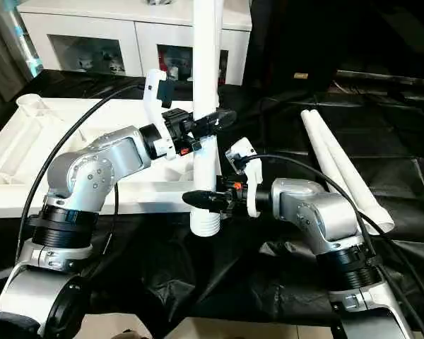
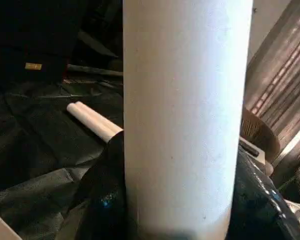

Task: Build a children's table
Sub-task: Pick table leg

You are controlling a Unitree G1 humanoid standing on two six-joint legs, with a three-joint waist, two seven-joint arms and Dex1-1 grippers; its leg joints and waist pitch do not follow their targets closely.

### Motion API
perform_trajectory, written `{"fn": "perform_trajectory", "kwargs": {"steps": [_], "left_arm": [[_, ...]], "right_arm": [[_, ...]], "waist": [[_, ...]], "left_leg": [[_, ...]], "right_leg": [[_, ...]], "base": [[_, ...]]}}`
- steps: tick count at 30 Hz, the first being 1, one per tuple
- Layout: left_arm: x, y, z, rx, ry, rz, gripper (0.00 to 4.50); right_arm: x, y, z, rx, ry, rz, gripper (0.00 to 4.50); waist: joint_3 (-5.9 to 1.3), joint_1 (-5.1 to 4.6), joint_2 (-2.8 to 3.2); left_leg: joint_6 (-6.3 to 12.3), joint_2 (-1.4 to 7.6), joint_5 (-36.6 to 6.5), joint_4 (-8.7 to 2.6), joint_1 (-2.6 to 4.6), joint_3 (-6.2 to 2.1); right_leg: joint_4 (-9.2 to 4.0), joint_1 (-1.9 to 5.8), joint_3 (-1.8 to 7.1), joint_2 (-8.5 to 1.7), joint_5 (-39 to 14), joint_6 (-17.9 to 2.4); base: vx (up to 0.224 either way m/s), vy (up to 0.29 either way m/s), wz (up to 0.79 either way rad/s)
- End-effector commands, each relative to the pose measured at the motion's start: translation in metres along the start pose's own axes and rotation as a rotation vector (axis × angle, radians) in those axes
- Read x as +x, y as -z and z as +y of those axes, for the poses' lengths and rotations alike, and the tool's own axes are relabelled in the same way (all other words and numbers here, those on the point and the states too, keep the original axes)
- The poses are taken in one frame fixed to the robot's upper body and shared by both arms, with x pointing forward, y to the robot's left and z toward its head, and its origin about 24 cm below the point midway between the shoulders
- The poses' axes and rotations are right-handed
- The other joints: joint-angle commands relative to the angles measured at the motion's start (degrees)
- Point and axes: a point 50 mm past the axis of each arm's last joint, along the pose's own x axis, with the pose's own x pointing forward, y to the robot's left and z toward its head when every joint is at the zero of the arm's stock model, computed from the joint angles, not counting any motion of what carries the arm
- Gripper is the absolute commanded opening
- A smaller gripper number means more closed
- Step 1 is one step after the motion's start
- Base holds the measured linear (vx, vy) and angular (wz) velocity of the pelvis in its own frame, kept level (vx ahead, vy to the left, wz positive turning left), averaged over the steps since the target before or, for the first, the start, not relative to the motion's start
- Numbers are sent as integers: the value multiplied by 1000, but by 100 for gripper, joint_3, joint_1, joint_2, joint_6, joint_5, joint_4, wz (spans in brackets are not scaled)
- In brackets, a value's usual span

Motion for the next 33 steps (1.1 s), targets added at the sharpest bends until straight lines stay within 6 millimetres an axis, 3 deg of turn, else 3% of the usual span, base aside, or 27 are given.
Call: {"fn": "perform_trajectory", "kwargs": {"steps": [1,5,12,15,18,22,24,29,30,32,33], "left_arm": [[5,-12,-10,35,49,-9,180],[4,-12,-10,34,50,-7,180],[4,-11,-10,38,51,4,180],[4,-10,-6,29,25,17,250],[3,-10,-6,17,28,9,254],[3,-16,0,40,-15,-102,297],[-1,-31,5,35,-46,-313,298],[-8,-45,8,-110,-34,-525,298],[-15,-47,17,-126,-72,-582,298],[-18,-46,21,-112,-89,-587,298],[-20,-41,25,-15,-100,-519,298]], "right_arm": [[-1,4,-1,-1,11,22,241],[-1,6,-1,1,8,24,201],[-1,7,-1,4,12,21,191],[-1,7,-2,3,29,0,190],[-1,5,-3,2,39,-31,190],[1,-2,-4,0,64,-132,190],[2,-13,-10,15,142,-265,189],[3,-21,-12,45,199,-403,189],[2,-23,-15,58,252,-465,189],[1,-24,-16,64,277,-485,189],[-2,-23,-21,55,340,-493,189]], "waist": [[-477,22,-14],[-478,24,-10],[-481,29,25],[-480,24,28],[-478,22,21],[-485,23,39],[-477,21,67],[-492,23,65],[-490,22,107],[-486,-1,77],[-490,11,125]], "left_leg": [[307,180,-433,-348,27,-49],[310,182,-432,-348,29,-52],[285,178,-445,-348,27,-60],[260,182,-476,-352,29,-60],[255,177,-493,-352,30,-57],[257,177,-506,-357,20,-66],[263,166,-545,-351,12,-60],[220,173,-548,-360,18,-67],[236,175,-557,-363,21,-74],[277,148,-582,-369,24,-60],[272,155,-595,-370,42,-67]], "right_leg": [[-329,417,256,-340,-400,-1341],[-328,416,255,-341,-373,-1355],[-322,420,253,-340,-332,-1368],[-328,417,251,-341,-341,-1365],[-331,417,250,-342,-363,-1375],[-339,429,247,-346,-300,-1393],[-371,417,248,-349,-334,-1383],[-334,425,238,-347,-281,-1407],[-335,420,234,-351,-274,-1409],[-363,412,232,-330,-359,-1321],[-360,408,234,-333,-453,-1266]], "base": [[0,0,0],[0,0,0],[0,0,0],[0,0,0],[0,0,0],[0,0,0],[0,0,0],[0,0,0],[0,0,0],[0,0,0],[0,0,0]]}}
